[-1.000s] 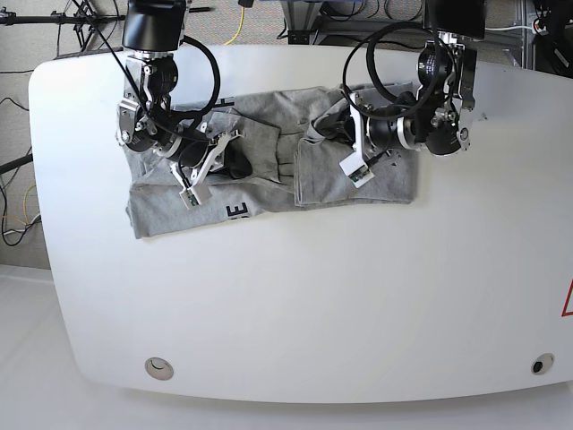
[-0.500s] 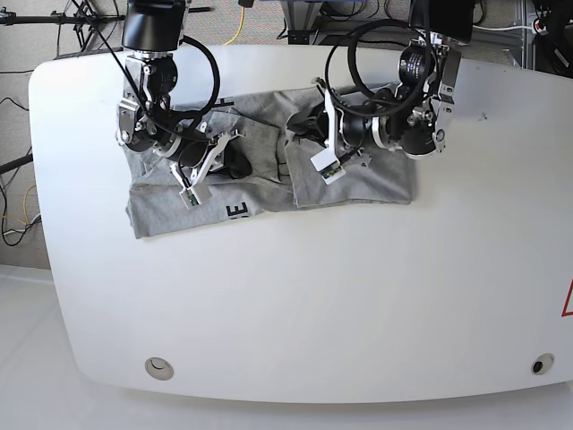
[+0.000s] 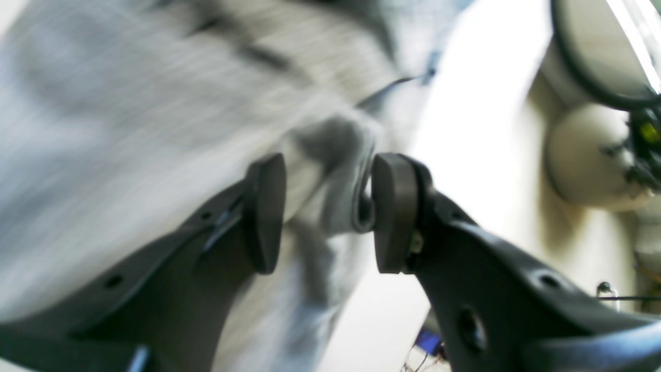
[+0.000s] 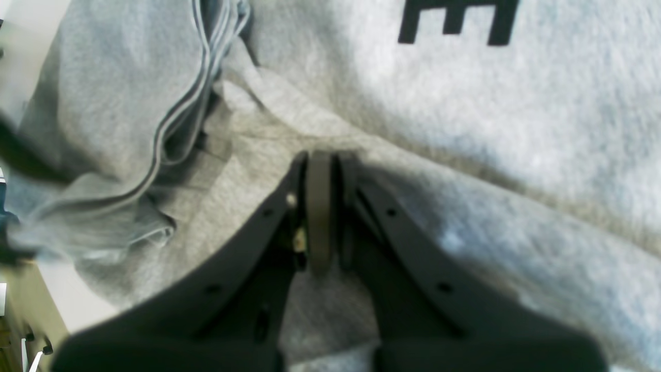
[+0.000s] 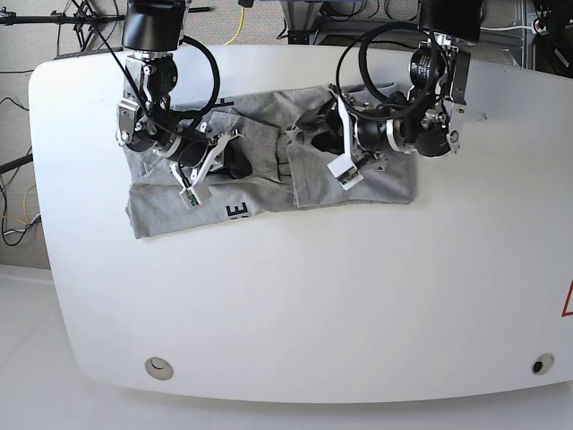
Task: Fold the T-shirt properly
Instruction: 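Lower the left gripper onto the folded hem and grasp the fabric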
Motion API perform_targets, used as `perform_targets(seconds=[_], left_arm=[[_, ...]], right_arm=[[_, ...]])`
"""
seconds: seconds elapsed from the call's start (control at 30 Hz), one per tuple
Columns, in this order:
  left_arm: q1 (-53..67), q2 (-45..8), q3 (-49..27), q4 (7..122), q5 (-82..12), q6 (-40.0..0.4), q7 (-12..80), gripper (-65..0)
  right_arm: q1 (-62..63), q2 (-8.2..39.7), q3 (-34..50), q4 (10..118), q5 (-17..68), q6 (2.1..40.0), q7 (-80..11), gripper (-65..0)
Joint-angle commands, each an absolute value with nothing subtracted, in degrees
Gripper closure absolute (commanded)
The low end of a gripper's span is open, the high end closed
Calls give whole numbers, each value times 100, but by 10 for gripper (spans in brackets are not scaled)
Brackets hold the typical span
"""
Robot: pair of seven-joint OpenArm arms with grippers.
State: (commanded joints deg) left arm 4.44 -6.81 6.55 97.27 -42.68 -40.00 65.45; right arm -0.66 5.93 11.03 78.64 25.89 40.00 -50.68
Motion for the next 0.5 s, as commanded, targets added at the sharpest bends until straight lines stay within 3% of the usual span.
perform_targets(seconds=[0.5], left_arm=[[426,-1015,57,9930,-4593,-4000,6519,-262]], right_arm=[[-57,611,1103,7864,2589,4000,-5068,-19]])
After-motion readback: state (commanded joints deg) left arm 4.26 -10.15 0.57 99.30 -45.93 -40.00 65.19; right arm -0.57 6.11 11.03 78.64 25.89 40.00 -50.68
